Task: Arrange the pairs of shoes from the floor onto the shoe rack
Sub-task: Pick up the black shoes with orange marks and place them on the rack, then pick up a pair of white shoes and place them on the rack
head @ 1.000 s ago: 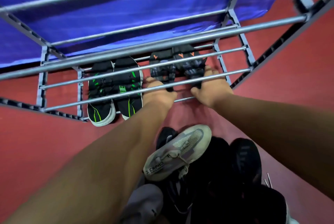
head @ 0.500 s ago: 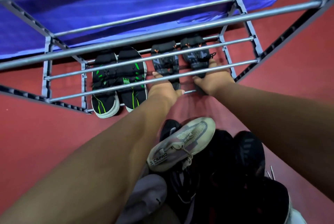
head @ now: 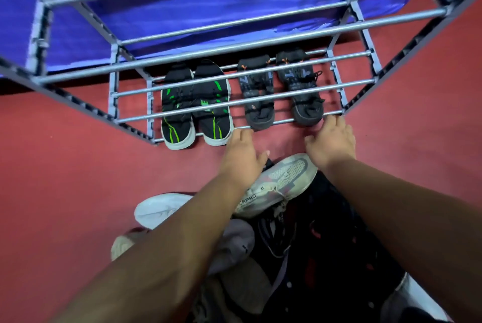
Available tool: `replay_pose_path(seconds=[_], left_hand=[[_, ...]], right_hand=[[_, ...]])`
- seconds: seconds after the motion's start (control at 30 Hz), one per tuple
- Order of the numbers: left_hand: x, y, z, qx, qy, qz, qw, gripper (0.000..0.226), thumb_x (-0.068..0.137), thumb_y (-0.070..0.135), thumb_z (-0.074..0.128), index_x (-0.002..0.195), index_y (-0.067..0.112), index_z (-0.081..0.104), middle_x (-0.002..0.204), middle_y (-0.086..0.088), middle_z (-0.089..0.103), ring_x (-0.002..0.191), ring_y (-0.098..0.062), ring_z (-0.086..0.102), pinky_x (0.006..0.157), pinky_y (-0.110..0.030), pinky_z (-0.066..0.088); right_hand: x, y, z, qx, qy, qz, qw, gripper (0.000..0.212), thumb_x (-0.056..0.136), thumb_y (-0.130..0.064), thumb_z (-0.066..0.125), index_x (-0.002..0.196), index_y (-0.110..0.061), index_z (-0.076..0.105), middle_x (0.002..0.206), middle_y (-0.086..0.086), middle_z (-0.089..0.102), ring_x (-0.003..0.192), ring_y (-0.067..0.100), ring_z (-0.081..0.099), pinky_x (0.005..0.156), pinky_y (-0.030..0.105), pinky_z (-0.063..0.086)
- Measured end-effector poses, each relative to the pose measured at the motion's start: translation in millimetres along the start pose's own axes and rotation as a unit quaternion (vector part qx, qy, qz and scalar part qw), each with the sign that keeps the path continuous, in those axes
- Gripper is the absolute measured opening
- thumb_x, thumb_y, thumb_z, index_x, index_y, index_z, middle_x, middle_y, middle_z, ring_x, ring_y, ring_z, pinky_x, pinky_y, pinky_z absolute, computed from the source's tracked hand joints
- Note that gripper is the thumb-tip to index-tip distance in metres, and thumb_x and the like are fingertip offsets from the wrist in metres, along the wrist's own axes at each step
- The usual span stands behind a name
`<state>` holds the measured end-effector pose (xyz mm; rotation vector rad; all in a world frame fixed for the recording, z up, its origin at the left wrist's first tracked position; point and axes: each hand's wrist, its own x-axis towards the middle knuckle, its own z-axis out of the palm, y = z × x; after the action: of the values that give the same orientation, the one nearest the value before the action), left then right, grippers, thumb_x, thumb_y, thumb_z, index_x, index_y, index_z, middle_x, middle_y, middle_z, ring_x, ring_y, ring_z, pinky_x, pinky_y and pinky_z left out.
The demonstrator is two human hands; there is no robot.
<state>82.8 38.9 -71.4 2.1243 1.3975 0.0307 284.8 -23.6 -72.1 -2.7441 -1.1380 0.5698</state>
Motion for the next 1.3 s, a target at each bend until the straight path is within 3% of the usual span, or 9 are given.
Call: replay_pose_path(seconds=[0.37,0.5,0.6,0.73,0.83,0.97,1.07,1.2,1.3], left_hand=[[-137,-43,-52,0.065,-0.116,-0.142,0.981,0.054,0.097,0.039,0.059,0.134,0.002,0.049,0.136,-0.021,0.051,0.125,-0.04,0.052,0.103,-0.045,0.047],[-191,-58,-64,0.047,-0.114,-0.258,0.958,0.059,0.094,0.028,0.057,0.144,0.002,0.041,0.144,-0.017,0.043,0.133,-0.036,0.046,0.108,-0.044,0.043],[-227,-62,-57,0.028,-0.099,-0.241,0.965,0.056,0.089,0.019,0.058,0.142,0.007,0.045,0.144,-0.01,0.041,0.133,-0.031,0.045,0.105,-0.043,0.046],[-256,-71,-48,0.082,-0.046,-0.19,0.977,0.07,0.085,0.011,0.063,0.151,0.008,0.038,0.157,-0.008,0.03,0.142,-0.028,0.033,0.115,-0.037,0.035],[-260,-85,-53,0.108,-0.026,-0.269,0.957,0.072,0.084,0.014,0.063,0.15,0.011,0.035,0.155,-0.01,0.03,0.141,-0.032,0.031,0.116,-0.04,0.033],[-253,-116,-65,0.004,-0.045,-0.393,0.919,0.071,0.086,0.013,0.056,0.151,0.034,0.034,0.15,-0.01,0.032,0.134,-0.038,0.039,0.112,-0.049,0.037],[-244,-143,-64,-0.13,-0.003,-0.419,0.899,0.058,0.093,0.011,0.055,0.15,0.019,0.043,0.14,-0.014,0.053,0.123,-0.037,0.057,0.105,-0.041,0.047],[-236,-162,-46,-0.224,0.053,-0.42,0.878,0.054,0.089,0.029,0.06,0.138,0.006,0.057,0.124,-0.013,0.069,0.112,-0.032,0.066,0.101,-0.044,0.052],[-226,-156,-48,-0.347,0.146,-0.451,0.809,0.06,0.088,0.052,0.059,0.127,0.006,0.059,0.114,-0.011,0.069,0.107,-0.034,0.068,0.093,-0.048,0.056]], right_hand=[[-134,-48,-25,0.029,-0.123,-0.093,0.988,0.038,0.096,-0.03,0.054,0.123,-0.007,0.068,0.127,0.014,0.056,0.12,0.037,0.053,0.103,0.043,0.048],[-171,-62,-27,0.031,-0.197,-0.056,0.978,0.035,0.094,-0.035,0.056,0.117,-0.013,0.069,0.125,0.015,0.061,0.115,0.037,0.059,0.096,0.044,0.052],[-197,-60,-19,0.019,-0.22,-0.09,0.971,0.041,0.091,-0.043,0.049,0.112,-0.012,0.065,0.127,0.016,0.058,0.11,0.037,0.059,0.096,0.042,0.051],[-233,-51,-6,0.001,-0.241,-0.187,0.952,0.064,0.088,-0.036,0.065,0.147,-0.016,0.05,0.139,0.014,0.048,0.122,0.038,0.057,0.105,0.046,0.048],[-250,-53,9,-0.02,-0.259,-0.242,0.935,0.08,0.086,-0.039,0.065,0.158,-0.026,0.034,0.145,0.009,0.045,0.127,0.038,0.053,0.104,0.048,0.047],[-255,-56,29,-0.069,-0.271,-0.264,0.923,0.087,0.086,-0.04,0.07,0.16,-0.031,0.027,0.149,0.006,0.038,0.128,0.04,0.048,0.107,0.048,0.045],[-246,-57,36,-0.157,-0.241,-0.286,0.914,0.088,0.088,-0.05,0.068,0.159,-0.024,0.023,0.147,0.009,0.037,0.129,0.038,0.046,0.107,0.051,0.041],[-240,-60,47,-0.232,-0.223,-0.324,0.889,0.097,0.085,-0.057,0.065,0.158,-0.016,0.017,0.146,0.01,0.038,0.13,0.037,0.046,0.108,0.05,0.038],[-241,-67,53,-0.211,-0.212,-0.317,0.9,0.105,0.079,-0.063,0.071,0.157,-0.015,0.019,0.144,0.01,0.04,0.128,0.035,0.049,0.105,0.049,0.04]])
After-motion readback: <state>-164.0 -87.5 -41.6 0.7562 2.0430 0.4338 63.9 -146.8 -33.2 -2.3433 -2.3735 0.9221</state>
